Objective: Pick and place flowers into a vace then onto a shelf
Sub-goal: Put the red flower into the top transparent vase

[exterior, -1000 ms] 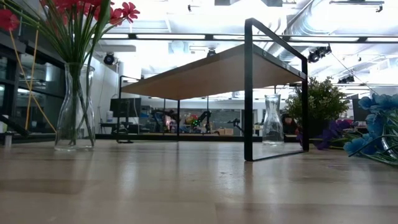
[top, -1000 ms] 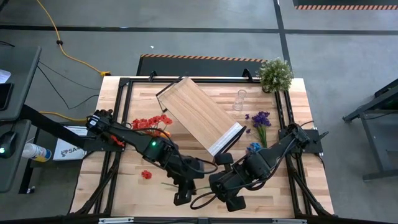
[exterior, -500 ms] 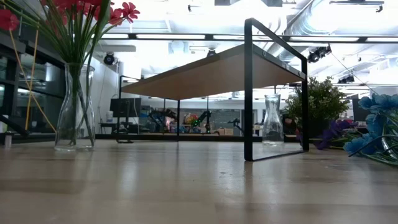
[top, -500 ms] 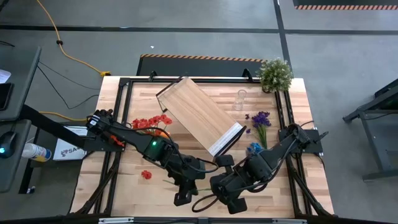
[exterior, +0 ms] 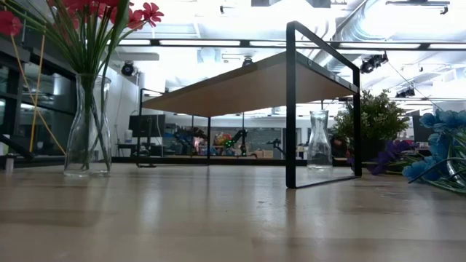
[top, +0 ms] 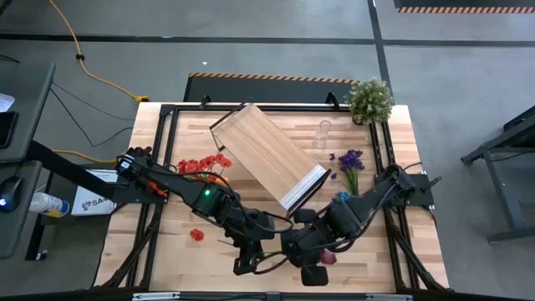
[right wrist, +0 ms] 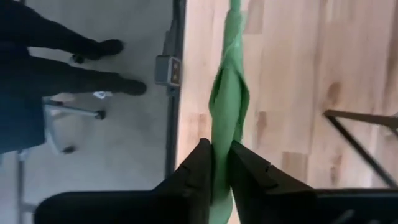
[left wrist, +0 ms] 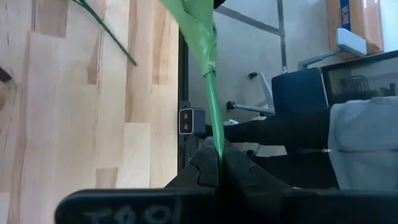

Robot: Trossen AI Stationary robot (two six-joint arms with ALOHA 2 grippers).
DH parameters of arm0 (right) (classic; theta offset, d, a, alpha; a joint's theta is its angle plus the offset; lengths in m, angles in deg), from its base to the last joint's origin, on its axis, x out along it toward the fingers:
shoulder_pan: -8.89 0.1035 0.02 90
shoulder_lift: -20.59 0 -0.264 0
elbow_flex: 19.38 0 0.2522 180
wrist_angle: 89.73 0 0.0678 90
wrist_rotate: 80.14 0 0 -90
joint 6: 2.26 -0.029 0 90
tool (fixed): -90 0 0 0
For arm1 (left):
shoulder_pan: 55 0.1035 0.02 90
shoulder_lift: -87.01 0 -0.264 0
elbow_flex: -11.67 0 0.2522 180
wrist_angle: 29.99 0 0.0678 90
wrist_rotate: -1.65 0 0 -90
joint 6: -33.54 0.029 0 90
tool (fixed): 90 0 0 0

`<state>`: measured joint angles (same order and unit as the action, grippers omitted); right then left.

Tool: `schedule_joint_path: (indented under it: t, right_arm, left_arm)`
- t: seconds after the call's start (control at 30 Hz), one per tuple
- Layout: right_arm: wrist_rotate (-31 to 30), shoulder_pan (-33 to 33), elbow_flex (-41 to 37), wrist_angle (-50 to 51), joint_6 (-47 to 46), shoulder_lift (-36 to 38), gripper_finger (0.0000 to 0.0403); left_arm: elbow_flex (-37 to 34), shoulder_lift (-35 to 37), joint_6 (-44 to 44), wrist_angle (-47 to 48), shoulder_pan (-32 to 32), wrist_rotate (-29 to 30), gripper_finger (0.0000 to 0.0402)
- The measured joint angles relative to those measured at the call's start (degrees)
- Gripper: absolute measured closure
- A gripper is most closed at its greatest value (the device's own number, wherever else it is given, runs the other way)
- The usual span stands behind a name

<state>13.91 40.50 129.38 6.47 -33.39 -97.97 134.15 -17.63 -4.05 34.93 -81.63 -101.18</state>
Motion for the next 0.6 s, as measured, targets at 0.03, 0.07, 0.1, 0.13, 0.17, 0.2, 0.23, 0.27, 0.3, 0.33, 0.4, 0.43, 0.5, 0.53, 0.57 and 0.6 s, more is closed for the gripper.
schedule_joint_path:
  t: [0.03,0.07,0.1,0.13,0.17,0.2,0.23,0.27,0.3,0.33,0.4,0.43,0.5,0.53,0.57,0.6]
  right_arm:
    - [0.93,-0.25,0.0,0.01,-0.3,0.0,0.0354]
    - [1.74,-0.49,0.0,0.03,-0.55,0.0,0.0347]
    - [2.4,-0.77,0.0,0.04,-0.77,0.0,0.034]
    - [3.03,-1.02,0.0,0.02,-0.84,0.0,0.0334]
    - [3.56,-1.27,0.0,0.02,-0.83,0.0,0.0329]
    - [3.88,-1.4,0.0,0.02,-0.83,0.0,0.0323]
    - [4.07,-1.61,0.0,-0.06,-0.86,0.0,0.0318]
    - [4.44,-1.67,0.0,-0.22,-0.86,0.0,0.0313]
    - [4.9,-1.72,0.0,-0.44,-0.8,0.0,0.0308]
    - [5.43,-1.81,0.0,-0.77,-0.59,0.0,0.0303]
    - [6.19,-1.96,0.0,-1.36,-0.53,0.0,0.0296]
    - [6.63,-1.96,0.0,-1.42,-0.48,0.0,0.0293]
    - [7.08,-1.98,0.0,-1.42,-0.46,0.0,0.0289]
    - [7.09,-1.98,0.0,-1.42,-0.44,0.0,0.0288]
    - [7.1,-1.98,0.0,-1.4,-0.44,0.0,0.0288]
    - [7.12,-1.98,0.0,-1.4,-0.44,0.0,0.0288]
  left_arm:
    - [0.0,0.0,-0.02,0.0,0.0,0.16,0.0373]
    - [0.0,0.0,-0.06,0.04,0.0,0.16,0.0373]
    - [0.0,0.0,-0.13,0.08,0.0,0.18,0.0373]
    - [0.0,0.01,-0.17,0.1,-0.01,0.18,0.0373]
    - [0.0,0.02,-0.19,0.28,-0.03,0.2,0.0373]
    - [0.0,0.02,-0.29,0.61,-0.04,0.31,0.0373]
    - [0.0,0.02,-0.59,1.03,-0.04,0.73,0.0373]
    - [0.0,0.03,-1.11,1.68,-0.04,1.12,0.0373]
    - [0.0,0.04,-1.37,2.41,-0.03,1.3,0.0373]
    - [0.0,0.04,-1.55,2.76,-0.02,1.41,0.0373]
    - [0.0,0.04,-1.55,3.29,-0.12,1.41,0.0373]
    - [0.0,0.07,-1.56,3.36,-0.35,1.47,0.0373]
    - [0.0,0.06,-1.53,3.51,-0.49,1.98,0.0373]
    - [0.0,0.07,-1.52,3.77,-0.58,2.46,0.0373]
    - [0.0,0.07,-1.51,4.33,-0.86,2.84,0.0373]
    - [0.0,0.08,-1.49,5.05,-0.82,3.57,0.0373]
